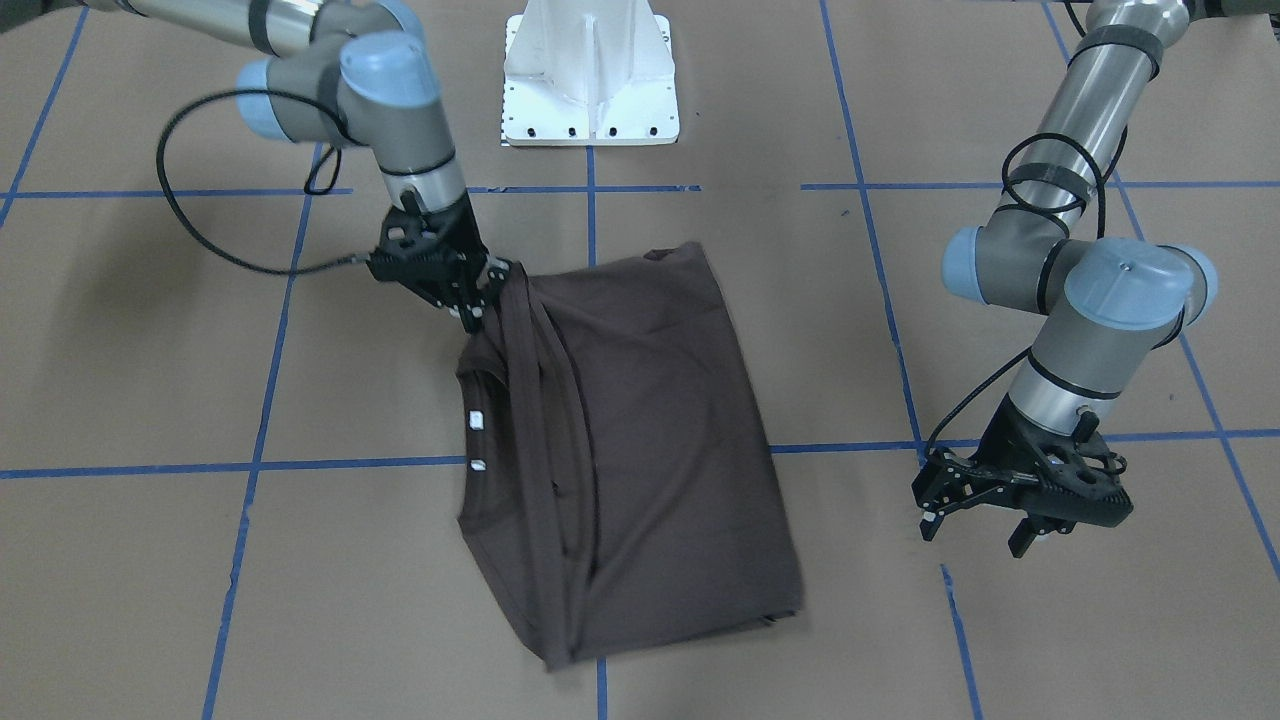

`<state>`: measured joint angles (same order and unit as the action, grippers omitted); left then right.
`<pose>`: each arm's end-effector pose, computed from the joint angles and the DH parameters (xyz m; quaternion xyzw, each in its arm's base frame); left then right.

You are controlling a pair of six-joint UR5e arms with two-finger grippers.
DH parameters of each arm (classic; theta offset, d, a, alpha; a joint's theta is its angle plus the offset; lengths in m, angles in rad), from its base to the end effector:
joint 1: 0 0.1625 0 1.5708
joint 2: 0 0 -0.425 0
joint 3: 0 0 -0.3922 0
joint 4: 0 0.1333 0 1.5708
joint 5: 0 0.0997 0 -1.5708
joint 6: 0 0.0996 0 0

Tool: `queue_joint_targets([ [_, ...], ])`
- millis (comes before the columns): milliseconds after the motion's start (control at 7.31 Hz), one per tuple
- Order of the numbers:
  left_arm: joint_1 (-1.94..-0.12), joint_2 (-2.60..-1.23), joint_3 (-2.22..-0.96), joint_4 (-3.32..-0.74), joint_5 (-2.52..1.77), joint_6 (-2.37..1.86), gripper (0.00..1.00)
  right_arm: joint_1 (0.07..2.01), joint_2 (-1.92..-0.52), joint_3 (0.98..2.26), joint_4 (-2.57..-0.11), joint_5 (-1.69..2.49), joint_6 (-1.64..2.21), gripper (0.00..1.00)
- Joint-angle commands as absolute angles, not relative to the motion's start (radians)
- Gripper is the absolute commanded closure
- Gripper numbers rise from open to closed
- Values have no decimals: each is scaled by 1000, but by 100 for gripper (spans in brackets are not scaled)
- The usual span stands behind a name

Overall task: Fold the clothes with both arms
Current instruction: 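Drag the shirt toward the robot with the right gripper, turning it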

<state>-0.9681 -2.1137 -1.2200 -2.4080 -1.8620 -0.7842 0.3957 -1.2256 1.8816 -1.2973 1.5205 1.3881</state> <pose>0.3319 -0.6671 0.4152 0.2938 0.4084 -0.0069 0.8642 -0.4948 -0.3566 0.3028 0.1493 -0.4230 0.1062 0.8874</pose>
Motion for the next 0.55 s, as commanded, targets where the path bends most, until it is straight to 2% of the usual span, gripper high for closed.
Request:
queue_joint_targets([
  [0,-966,-2114,-1229,-2405,-1862,-785,0,219,-1380,2026,-1302,1360,1492,100],
  [274,-966,-2114,-1230,-2404,-1862,-784,0,203,-1376,2014,-1302,1355,1493,100],
  [411,-966,-2114,-1230,-2404,-1864,-785,0,198,-1371,2007,-1301,1358,1491,95],
])
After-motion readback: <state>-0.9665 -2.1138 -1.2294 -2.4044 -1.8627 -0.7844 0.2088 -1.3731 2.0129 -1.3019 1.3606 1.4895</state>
